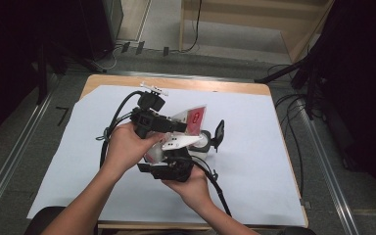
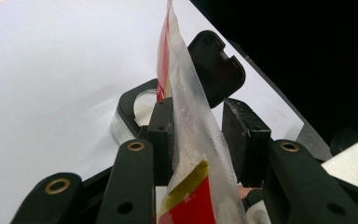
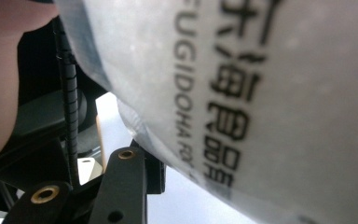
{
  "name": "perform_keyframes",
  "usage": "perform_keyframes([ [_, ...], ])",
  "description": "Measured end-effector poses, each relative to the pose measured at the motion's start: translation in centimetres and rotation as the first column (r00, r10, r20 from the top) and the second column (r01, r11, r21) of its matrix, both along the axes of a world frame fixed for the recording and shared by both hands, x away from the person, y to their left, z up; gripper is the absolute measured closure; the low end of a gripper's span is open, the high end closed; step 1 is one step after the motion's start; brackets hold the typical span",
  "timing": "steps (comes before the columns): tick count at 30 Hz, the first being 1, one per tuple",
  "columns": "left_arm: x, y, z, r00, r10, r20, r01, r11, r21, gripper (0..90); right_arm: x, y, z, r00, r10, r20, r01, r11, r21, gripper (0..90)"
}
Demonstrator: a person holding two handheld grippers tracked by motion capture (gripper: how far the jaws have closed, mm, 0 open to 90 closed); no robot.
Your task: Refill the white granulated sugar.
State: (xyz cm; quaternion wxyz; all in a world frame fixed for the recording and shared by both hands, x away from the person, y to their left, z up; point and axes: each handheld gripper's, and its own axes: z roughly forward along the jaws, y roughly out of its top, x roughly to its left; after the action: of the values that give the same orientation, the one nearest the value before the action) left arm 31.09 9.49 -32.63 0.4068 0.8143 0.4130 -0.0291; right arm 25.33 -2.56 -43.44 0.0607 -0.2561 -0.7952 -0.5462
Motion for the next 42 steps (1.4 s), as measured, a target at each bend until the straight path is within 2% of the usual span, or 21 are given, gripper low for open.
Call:
perform_keyframes([
  [42, 0.07, -0.13, 0.1, 1.0, -0.004, 0.005, 0.004, 0.9999, 0.01, 65.0, 0.04, 0.04, 0.15, 0.9997, 0.019, -0.014, -0.019, 1.0, 0.009, 62.4],
])
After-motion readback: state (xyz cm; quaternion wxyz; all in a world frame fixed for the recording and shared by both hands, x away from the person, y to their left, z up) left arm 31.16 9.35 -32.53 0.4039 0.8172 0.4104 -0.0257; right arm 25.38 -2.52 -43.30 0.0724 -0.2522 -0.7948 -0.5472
